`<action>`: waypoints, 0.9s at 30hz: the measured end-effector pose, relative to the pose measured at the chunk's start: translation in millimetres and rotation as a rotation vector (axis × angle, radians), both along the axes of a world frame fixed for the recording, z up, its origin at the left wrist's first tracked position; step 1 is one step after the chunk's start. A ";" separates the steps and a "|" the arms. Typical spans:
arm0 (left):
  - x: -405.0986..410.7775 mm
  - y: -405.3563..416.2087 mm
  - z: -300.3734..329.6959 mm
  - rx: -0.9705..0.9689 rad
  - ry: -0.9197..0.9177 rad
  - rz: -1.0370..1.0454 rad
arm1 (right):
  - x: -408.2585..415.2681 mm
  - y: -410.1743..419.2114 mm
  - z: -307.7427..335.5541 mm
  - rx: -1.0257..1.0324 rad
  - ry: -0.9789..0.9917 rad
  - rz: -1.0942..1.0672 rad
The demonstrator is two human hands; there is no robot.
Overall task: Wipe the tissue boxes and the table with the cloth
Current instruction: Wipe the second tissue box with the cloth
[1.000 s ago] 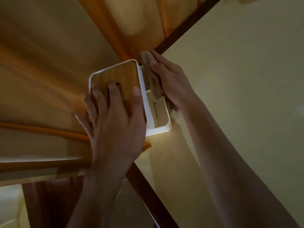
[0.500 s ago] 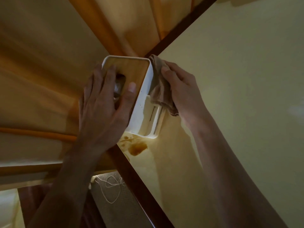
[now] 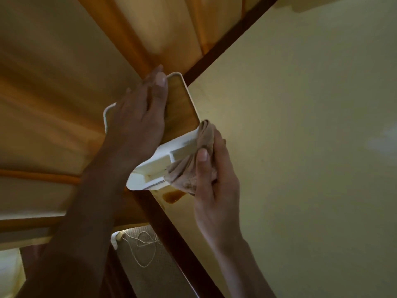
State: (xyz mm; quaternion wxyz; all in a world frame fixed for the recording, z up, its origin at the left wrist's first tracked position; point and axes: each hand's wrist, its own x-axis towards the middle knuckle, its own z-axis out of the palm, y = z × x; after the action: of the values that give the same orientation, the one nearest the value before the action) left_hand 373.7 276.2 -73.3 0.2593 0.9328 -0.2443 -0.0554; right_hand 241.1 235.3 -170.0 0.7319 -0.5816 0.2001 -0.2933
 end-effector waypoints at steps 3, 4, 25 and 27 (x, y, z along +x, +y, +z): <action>-2.3 -11.5 -6.0 0.059 -0.124 -0.030 | -2.9 22.1 -4.1 -0.076 0.051 -0.091; -3.0 -14.4 -8.3 0.069 -0.147 -0.040 | -2.7 26.7 -5.1 -0.102 0.072 -0.121; 24.8 -7.5 -27.9 0.330 -0.272 -0.213 | 54.8 -33.1 -8.3 0.201 0.058 0.399; 22.9 -5.7 -28.7 0.346 -0.330 -0.275 | 70.8 -46.5 -2.1 0.133 0.081 0.368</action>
State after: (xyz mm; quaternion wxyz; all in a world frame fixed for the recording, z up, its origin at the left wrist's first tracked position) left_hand 396.6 270.5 -101.9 0.0427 0.9176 -0.3946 0.0215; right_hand 311.9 188.8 -172.1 0.8013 -0.5700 0.1385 -0.1172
